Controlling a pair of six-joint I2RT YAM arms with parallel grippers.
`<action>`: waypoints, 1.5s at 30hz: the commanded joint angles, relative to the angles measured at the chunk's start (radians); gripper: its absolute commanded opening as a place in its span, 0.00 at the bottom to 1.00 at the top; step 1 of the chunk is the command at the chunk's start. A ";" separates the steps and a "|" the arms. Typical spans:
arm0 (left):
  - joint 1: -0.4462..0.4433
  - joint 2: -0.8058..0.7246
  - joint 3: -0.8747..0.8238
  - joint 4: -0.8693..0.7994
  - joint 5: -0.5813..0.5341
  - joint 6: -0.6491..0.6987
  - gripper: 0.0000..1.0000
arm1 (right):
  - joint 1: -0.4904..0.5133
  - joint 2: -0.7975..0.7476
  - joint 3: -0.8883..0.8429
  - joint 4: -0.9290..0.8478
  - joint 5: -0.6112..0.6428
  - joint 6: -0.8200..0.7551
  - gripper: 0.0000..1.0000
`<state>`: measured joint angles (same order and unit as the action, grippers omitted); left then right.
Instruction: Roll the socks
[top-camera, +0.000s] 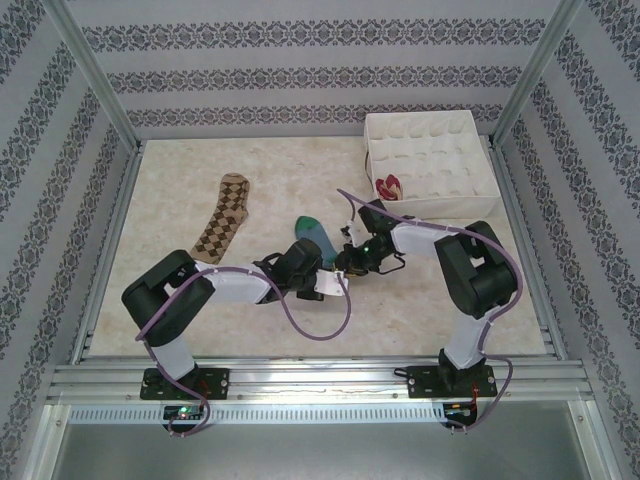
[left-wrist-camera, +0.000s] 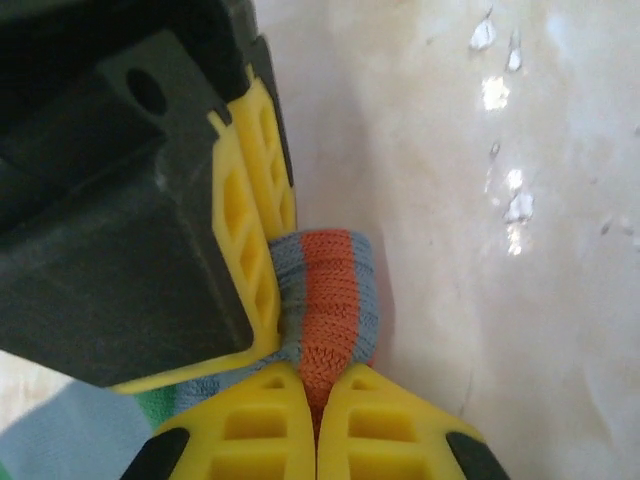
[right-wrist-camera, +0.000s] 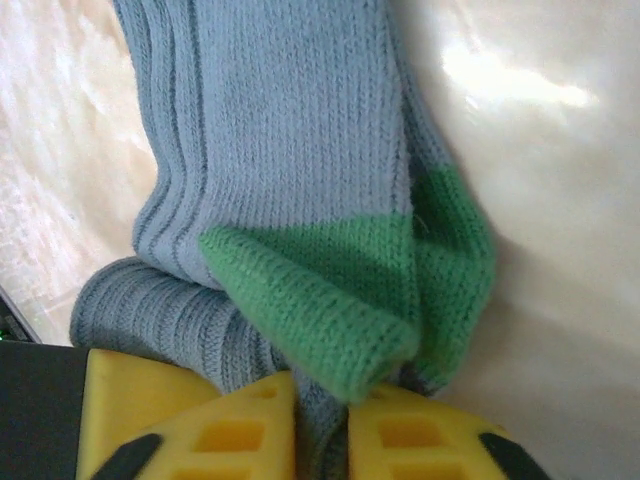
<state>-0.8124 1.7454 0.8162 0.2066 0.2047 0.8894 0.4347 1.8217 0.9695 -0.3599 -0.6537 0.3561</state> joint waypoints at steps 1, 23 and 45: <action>0.000 0.040 0.040 -0.158 0.084 -0.108 0.00 | -0.006 -0.012 -0.127 -0.154 0.066 -0.007 0.33; 0.282 0.251 0.175 -0.282 0.801 -0.751 0.00 | -0.040 -0.385 -0.350 0.279 0.016 0.053 0.53; 0.334 0.294 0.195 -0.231 0.814 -0.784 0.07 | 0.036 -0.067 -0.160 0.146 0.086 0.076 0.20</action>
<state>-0.4831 2.0438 1.0615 0.0071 1.1381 0.0452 0.4610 1.6554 0.7467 -0.0834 -0.6411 0.4164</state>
